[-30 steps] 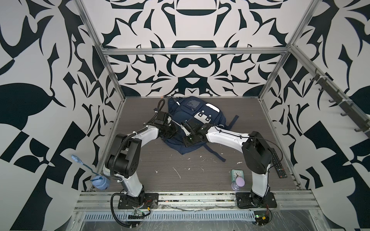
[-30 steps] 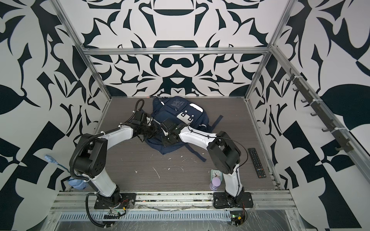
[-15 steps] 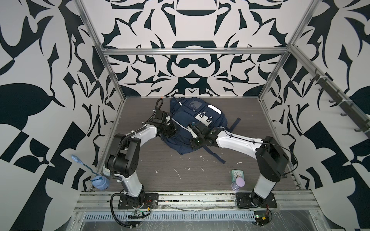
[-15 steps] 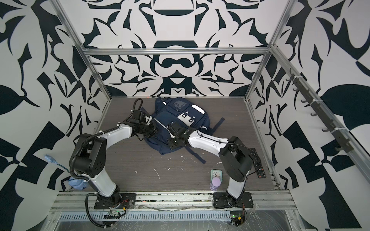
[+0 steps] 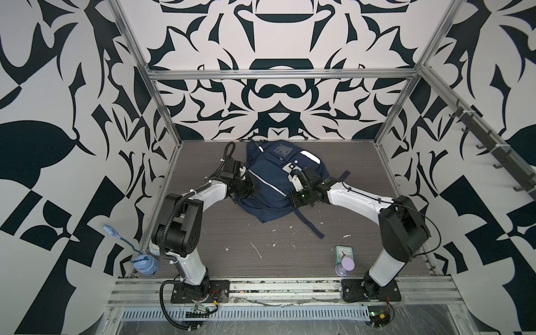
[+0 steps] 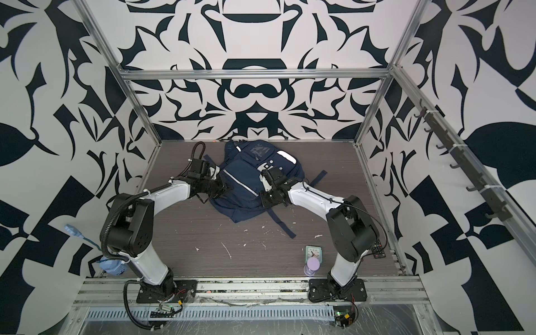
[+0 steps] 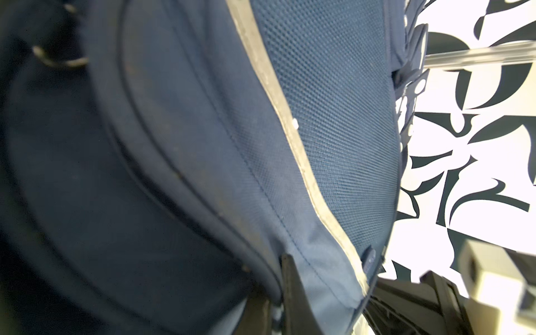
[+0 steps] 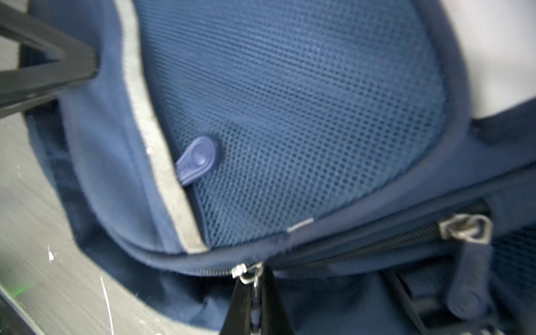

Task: Pack books, pencil case, and school supplies into a backpack
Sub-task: Zip the student bag at the top-center of the table.

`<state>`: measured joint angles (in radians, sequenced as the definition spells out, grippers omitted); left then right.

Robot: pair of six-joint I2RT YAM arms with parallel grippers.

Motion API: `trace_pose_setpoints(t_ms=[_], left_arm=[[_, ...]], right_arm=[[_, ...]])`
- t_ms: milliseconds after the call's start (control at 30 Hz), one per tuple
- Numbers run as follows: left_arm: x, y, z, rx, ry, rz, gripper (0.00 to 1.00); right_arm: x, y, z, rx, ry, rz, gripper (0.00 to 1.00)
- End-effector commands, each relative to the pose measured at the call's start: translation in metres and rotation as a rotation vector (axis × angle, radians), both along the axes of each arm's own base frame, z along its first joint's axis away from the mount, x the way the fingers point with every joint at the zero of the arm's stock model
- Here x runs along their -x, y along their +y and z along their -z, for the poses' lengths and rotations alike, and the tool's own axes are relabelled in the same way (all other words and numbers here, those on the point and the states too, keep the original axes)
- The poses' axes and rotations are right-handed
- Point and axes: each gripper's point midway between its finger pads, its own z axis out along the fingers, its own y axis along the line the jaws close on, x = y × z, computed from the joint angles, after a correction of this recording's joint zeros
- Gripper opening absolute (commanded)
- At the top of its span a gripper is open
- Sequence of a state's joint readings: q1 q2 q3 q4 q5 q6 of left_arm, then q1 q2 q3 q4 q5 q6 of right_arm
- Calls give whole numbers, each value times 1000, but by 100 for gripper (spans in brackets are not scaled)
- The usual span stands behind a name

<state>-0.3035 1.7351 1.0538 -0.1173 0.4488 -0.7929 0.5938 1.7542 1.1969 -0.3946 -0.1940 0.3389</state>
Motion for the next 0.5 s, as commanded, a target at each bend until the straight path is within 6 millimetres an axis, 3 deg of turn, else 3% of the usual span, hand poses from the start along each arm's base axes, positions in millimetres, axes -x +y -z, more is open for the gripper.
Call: trace_pose_setpoints(t_ms=[0, 233, 467], left_arm=[[-2, 15, 7, -58, -6, -52, 4], [10, 1, 19, -61, 31, -30, 4], [24, -30, 31, -68, 53, 31, 6]], right_arm=[[-35, -16, 2, 53, -26, 83, 0], [-62, -22, 20, 94, 12, 105, 0], [-77, -41, 18, 129, 14, 146, 0]])
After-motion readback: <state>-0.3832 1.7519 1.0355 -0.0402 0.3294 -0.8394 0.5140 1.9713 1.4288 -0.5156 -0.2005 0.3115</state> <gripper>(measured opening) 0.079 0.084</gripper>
